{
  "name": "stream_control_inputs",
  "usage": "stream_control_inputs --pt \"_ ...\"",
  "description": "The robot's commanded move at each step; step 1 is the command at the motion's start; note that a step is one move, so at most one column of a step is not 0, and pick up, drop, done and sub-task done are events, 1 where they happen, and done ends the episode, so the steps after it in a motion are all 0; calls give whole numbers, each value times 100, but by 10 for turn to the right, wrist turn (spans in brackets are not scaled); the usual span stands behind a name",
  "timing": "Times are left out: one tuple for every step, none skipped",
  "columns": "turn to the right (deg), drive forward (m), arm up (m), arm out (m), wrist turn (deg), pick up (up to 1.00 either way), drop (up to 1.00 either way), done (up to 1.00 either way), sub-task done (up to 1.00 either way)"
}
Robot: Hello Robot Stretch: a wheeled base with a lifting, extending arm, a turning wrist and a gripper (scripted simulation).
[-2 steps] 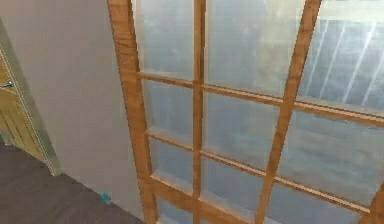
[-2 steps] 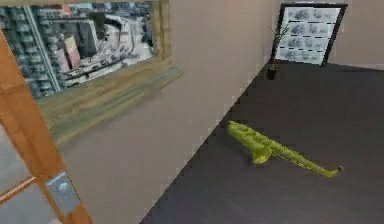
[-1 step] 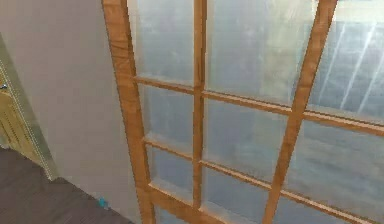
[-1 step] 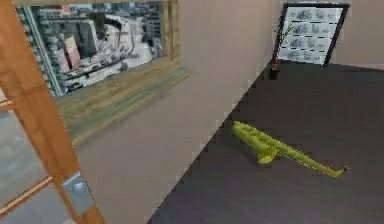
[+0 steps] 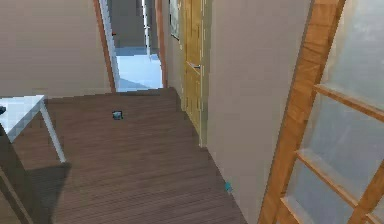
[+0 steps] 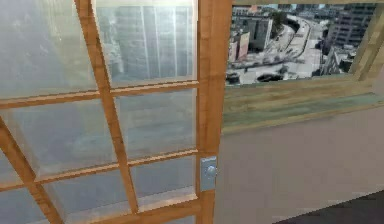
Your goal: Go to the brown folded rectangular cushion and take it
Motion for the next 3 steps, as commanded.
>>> stream_control_inputs --pt "-90 0 0 0 0 0 0 0 0" --pt "0 45 0 0 0 0 0 0 0" --pt "-60 0 0 0 0 0 0 0 0"
